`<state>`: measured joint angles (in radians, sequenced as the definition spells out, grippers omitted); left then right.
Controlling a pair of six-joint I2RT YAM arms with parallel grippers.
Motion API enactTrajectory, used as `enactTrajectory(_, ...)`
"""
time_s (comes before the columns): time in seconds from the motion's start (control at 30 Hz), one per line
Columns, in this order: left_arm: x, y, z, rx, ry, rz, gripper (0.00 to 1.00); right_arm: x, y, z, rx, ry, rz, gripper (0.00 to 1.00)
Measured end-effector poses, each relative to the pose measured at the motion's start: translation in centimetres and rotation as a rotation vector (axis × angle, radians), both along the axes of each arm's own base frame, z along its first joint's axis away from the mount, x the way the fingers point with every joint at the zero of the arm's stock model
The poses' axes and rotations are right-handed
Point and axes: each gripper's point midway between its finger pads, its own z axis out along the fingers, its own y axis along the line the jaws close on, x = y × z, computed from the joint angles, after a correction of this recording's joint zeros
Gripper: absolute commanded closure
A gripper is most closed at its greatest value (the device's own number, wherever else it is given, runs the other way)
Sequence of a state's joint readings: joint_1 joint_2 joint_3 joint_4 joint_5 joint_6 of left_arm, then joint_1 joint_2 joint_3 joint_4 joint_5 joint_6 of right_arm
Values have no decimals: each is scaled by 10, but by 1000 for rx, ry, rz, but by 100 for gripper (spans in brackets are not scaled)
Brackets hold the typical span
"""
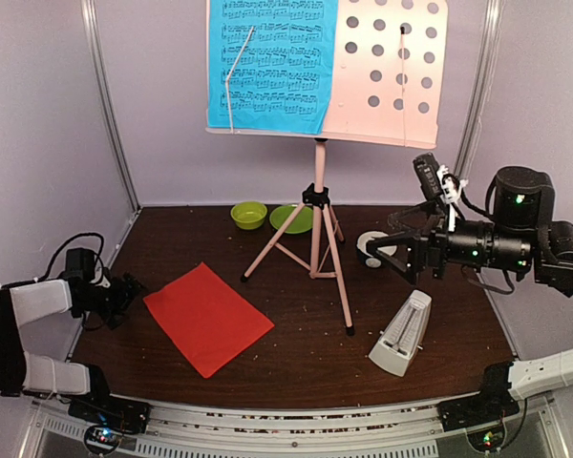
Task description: Set up the instrument practice props
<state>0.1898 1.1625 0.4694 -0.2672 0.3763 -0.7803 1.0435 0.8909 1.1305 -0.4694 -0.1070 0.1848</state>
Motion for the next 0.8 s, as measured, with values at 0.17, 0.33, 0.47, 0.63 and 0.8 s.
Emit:
enactTrajectory(0.17, 13, -3, -10, -52, -41, -22, 10, 0, -2, 4, 12, -7, -9, 4)
enactTrajectory(0.33, 33, -10, -11, -98, -103, -70, 17, 2, -4, 6, 17, -14, -22, 2)
enactTrajectory(0.47, 42, -17, -12, -131, -141, -107, 25, 5, -8, 7, 13, -27, -45, 1)
enactTrajectory(0.63, 48, -23, -16, -174, -164, -139, 38, 9, -13, 11, 7, -50, -72, 0)
enactTrajectory(0.8, 50, -29, -19, -204, -170, -160, 48, 13, -14, 9, 0, -48, -88, 0)
